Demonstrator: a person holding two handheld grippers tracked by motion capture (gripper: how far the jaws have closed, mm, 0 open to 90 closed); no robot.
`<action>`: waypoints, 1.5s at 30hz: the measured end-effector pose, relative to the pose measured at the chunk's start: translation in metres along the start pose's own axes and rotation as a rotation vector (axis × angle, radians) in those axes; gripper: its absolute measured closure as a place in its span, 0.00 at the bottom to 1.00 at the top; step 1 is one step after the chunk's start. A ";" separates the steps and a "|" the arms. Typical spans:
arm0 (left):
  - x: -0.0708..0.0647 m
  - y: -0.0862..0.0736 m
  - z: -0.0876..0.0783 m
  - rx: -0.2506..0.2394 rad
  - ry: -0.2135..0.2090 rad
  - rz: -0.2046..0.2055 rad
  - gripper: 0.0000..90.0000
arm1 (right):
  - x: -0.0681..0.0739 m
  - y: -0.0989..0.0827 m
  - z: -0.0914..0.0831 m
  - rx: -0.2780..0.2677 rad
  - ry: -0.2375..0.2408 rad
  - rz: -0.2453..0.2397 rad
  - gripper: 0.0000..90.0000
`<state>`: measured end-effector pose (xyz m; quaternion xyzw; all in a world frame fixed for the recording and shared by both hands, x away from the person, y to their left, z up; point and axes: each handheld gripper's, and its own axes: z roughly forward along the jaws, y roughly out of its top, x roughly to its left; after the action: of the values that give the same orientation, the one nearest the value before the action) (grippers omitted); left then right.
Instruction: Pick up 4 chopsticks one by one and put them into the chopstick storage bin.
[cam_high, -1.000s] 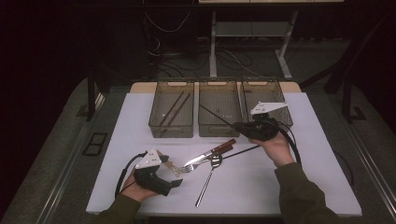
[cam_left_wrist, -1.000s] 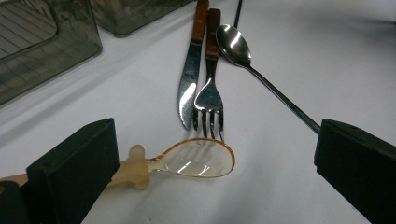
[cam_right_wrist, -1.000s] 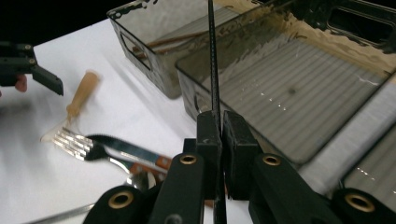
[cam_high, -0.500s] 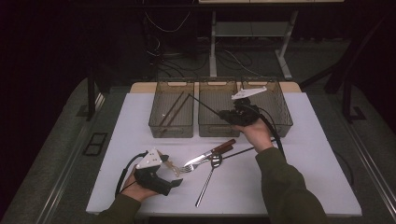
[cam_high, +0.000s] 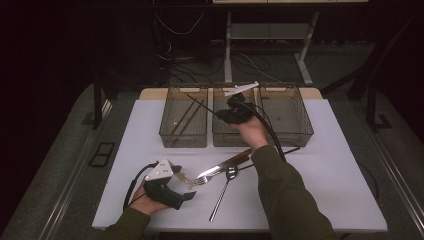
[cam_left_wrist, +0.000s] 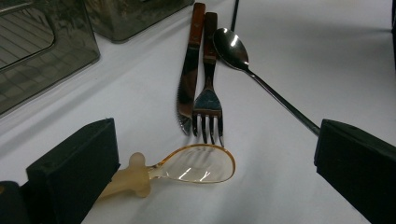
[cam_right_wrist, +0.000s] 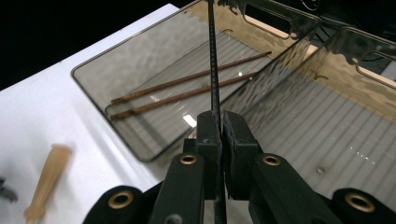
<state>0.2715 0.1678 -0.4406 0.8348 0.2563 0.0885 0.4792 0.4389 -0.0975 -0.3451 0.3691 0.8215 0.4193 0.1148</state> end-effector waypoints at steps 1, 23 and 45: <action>0.000 0.000 -0.001 0.004 -0.002 0.003 0.00 | 0.001 0.003 0.004 0.004 -0.001 0.003 0.96; -0.002 0.002 -0.001 -0.011 -0.023 0.005 0.00 | 0.020 0.042 0.083 0.088 -0.052 0.044 0.95; -0.002 0.002 -0.001 -0.006 -0.029 0.015 0.00 | 0.027 0.043 0.089 0.056 -0.014 0.032 0.77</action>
<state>0.2702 0.1664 -0.4383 0.8365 0.2429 0.0807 0.4845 0.4862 -0.0090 -0.3643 0.3880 0.8261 0.3954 0.1036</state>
